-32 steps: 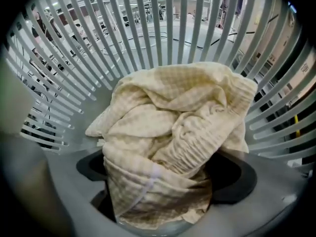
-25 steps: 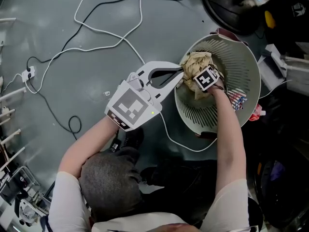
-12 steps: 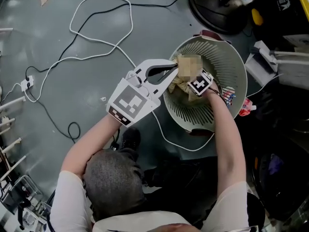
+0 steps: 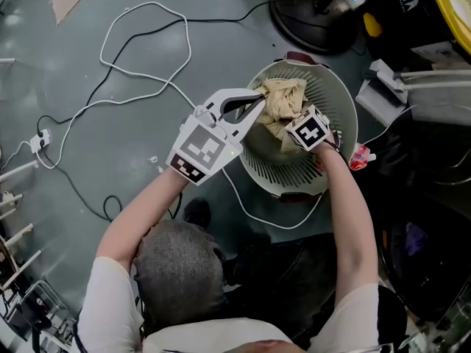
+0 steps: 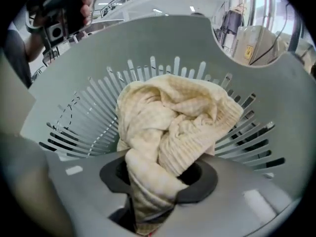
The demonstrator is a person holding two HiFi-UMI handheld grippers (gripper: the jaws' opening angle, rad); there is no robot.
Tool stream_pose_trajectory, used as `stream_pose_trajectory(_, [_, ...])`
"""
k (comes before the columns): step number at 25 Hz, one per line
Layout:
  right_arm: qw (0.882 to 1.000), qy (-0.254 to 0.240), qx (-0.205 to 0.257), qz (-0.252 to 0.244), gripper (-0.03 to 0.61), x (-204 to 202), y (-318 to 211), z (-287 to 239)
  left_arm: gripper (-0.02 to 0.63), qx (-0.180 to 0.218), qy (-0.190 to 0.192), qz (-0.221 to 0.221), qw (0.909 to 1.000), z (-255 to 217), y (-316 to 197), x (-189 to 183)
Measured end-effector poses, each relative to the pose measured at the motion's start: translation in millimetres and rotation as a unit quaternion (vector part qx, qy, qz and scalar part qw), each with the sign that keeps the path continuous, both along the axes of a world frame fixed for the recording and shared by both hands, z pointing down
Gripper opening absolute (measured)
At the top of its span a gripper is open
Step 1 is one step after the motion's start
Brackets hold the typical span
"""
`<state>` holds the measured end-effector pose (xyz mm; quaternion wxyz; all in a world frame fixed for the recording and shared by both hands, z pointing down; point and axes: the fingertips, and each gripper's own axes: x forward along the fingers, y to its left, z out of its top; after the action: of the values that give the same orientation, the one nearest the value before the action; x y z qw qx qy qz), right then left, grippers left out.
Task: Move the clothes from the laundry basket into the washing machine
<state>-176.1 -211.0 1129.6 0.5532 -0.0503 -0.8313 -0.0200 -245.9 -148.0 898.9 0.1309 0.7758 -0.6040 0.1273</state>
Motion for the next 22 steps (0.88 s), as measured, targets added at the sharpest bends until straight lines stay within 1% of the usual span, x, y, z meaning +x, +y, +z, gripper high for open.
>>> stream_pose_trajectory(3, [1.0,-0.024,0.011,0.002,0.196,1,-1,-28,0.006,-0.001,-0.003,0.002,1.0,-10,-8,1])
stream_pose_trajectory(6, [0.998,-0.052,0.018,0.014,0.196,0,-4,-64,0.006,0.006,-0.021,0.019,0.9996,-25,-16,6])
stream_pose_trajectory(8, [0.996,-0.077,0.027,0.028,0.197,-1,-11,-87,0.006,0.011,-0.028,0.024,0.9992,-37,-21,6])
stream_pose_trajectory(11, [0.992,-0.108,0.032,0.058,0.198,9,-18,-119,0.006,0.021,-0.029,0.029,0.9989,-55,-29,8])
stream_pose_trajectory(17, [0.98,-0.162,0.059,0.102,0.198,39,-30,-176,0.006,0.038,-0.025,0.049,0.9978,-81,-49,26])
stream_pose_trajectory(22, [0.965,-0.202,0.071,0.15,0.198,74,-39,-212,0.006,0.048,-0.031,0.087,0.9946,-99,-63,55])
